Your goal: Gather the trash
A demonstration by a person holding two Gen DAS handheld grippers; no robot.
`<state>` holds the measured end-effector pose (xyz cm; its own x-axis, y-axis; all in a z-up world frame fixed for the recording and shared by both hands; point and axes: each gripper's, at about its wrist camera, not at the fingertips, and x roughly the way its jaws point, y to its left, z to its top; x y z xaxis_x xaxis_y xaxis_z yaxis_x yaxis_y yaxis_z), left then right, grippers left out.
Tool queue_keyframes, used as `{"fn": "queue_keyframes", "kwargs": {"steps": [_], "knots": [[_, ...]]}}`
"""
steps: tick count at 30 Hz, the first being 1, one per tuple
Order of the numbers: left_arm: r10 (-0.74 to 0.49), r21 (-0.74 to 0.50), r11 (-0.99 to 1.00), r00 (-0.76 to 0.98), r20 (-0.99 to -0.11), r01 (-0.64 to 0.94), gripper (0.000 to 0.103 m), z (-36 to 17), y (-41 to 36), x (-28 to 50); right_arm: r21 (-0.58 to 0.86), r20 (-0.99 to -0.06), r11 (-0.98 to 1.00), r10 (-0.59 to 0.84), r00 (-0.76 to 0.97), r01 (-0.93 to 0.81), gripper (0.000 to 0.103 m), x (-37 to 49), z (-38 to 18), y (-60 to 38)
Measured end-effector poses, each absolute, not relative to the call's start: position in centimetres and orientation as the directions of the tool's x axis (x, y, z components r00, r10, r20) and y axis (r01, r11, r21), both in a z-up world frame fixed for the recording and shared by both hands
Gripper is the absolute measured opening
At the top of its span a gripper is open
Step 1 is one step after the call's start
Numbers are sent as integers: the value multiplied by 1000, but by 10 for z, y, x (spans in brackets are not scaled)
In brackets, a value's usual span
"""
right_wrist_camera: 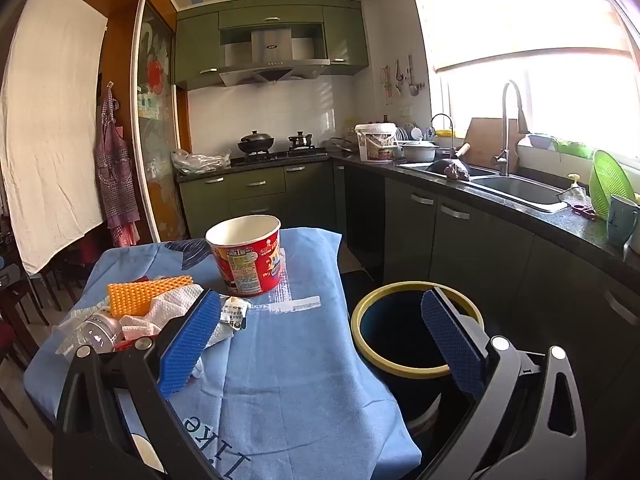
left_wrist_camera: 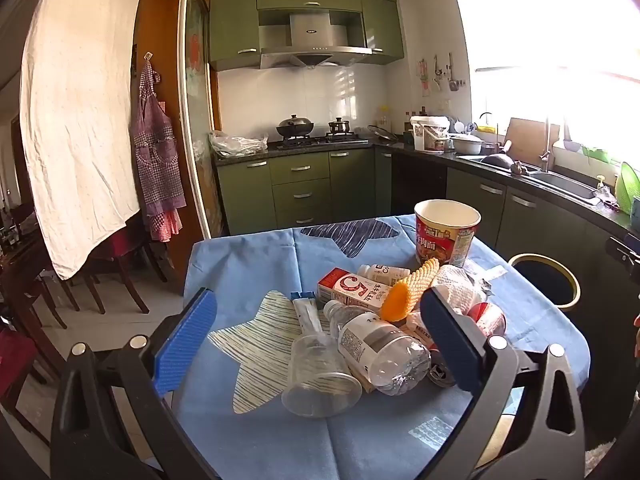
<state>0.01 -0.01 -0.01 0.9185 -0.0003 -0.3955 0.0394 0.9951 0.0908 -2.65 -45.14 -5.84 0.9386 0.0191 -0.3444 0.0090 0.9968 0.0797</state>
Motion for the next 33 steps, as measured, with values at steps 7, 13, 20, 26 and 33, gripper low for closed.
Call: {"fn": "queue_keyframes", "kwargs": {"steps": [7,13,20,26,33], "knots": [[-3,85,996,919,-394,40,97,0,-1,-1,78,-346,997,18,938,10,99,-26,-58,-451],[-5,83,996,917,-399,41,97,0,0,1,82,-346,997,21,938,8,99,-26,-58,-452],[-8,80,996,916,-401,43,97,-3,-2,0,80,-344,997,18,939,10,99,-22,-60,-452],[-10,79,996,915,-403,46,97,-5,-2,0,81,-344,997,19,939,10,99,-24,-59,-451],[-9,81,996,914,-405,45,97,-4,-3,0,82,-343,997,19,939,10,99,-24,-59,-452]]}}
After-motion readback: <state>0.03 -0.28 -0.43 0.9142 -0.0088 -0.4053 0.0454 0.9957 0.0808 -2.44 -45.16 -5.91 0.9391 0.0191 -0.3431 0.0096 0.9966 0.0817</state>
